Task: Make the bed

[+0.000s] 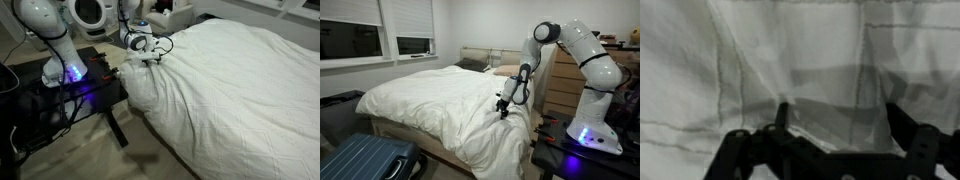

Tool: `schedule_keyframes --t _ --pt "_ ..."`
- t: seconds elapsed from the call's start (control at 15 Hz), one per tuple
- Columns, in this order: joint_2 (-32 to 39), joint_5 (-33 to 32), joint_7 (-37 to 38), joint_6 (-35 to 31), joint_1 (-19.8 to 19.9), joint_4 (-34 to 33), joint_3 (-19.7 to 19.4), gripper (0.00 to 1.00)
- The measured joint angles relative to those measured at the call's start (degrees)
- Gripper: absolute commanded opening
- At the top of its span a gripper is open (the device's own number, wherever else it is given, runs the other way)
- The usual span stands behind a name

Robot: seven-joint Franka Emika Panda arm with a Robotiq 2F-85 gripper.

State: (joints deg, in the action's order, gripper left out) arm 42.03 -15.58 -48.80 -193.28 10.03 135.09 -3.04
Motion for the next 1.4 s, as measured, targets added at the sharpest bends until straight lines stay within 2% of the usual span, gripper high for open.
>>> schedule_keyframes --t 0.47,0.6,0.8,1.07,1.2,1.4 --pt "0.75 0.03 5.08 -0.86 -4.84 -0.98 -4.19 0.12" --pt "0.49 0.14 7.62 -0.8 -7.08 -0.94 -6.36 0.01" --pt "-0.79 0.71 11.99 2.39 -11.41 -0.63 -10.6 0.0" --pt "-5.7 0.49 18.63 13.36 -16.42 1.35 -15.29 0.01" --pt "-9.52 -0.23 21.62 20.48 -17.52 3.16 -16.2 0.01" --pt "-16.83 -1.91 25.31 32.64 -17.24 6.41 -15.53 0.01"
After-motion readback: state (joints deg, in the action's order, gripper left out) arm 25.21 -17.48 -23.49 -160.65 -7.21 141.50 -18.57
